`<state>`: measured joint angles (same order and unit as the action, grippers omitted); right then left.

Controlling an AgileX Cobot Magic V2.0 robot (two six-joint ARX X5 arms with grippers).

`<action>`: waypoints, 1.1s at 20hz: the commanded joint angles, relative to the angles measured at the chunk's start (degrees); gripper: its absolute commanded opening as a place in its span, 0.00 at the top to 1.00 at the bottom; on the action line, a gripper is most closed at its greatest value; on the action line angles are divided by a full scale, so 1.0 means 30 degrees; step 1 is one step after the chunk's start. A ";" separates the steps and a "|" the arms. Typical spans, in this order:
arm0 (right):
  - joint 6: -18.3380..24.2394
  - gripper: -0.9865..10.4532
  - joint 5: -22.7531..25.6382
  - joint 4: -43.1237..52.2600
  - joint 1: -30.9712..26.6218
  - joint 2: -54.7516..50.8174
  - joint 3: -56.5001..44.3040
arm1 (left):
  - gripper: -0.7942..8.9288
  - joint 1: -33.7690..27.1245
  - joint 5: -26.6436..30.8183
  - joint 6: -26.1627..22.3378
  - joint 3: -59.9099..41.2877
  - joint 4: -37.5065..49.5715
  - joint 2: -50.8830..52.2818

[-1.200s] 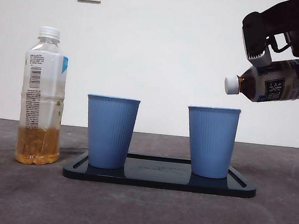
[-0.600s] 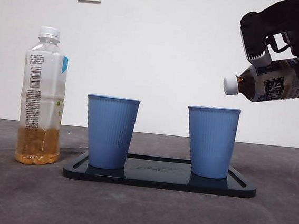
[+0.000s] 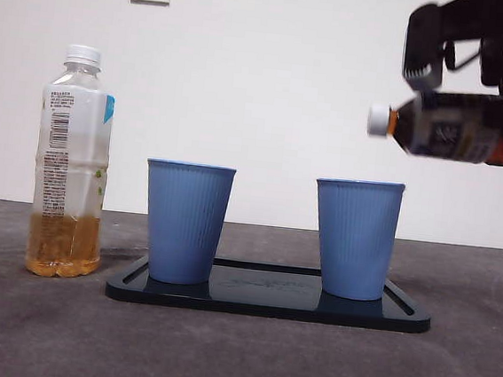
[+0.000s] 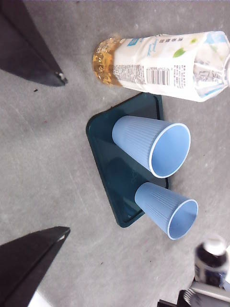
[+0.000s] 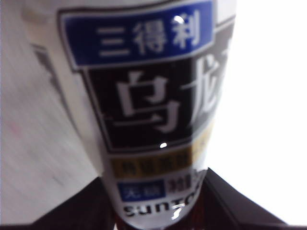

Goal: Pour the drink into the cup

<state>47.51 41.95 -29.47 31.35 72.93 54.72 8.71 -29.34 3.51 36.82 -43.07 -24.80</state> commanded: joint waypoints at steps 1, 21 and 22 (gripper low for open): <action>-0.6477 0.80 -0.1909 0.0459 -0.0226 -0.1508 0.0801 | 0.44 0.0036 -0.0073 -0.0321 0.0335 0.0189 -0.0044; -1.8914 0.80 -1.3624 1.5271 -0.4860 -0.4197 -0.8306 | 0.44 0.0036 0.0372 -0.0321 0.0335 0.0211 -0.0044; -1.8914 0.80 -1.3704 1.5781 -0.5020 -0.3840 -0.8663 | 0.44 0.0029 0.0372 -0.0313 0.0335 0.0197 -0.0044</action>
<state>-7.94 1.06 15.16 16.16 61.10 27.97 8.71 -28.36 3.51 36.82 -43.07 -24.80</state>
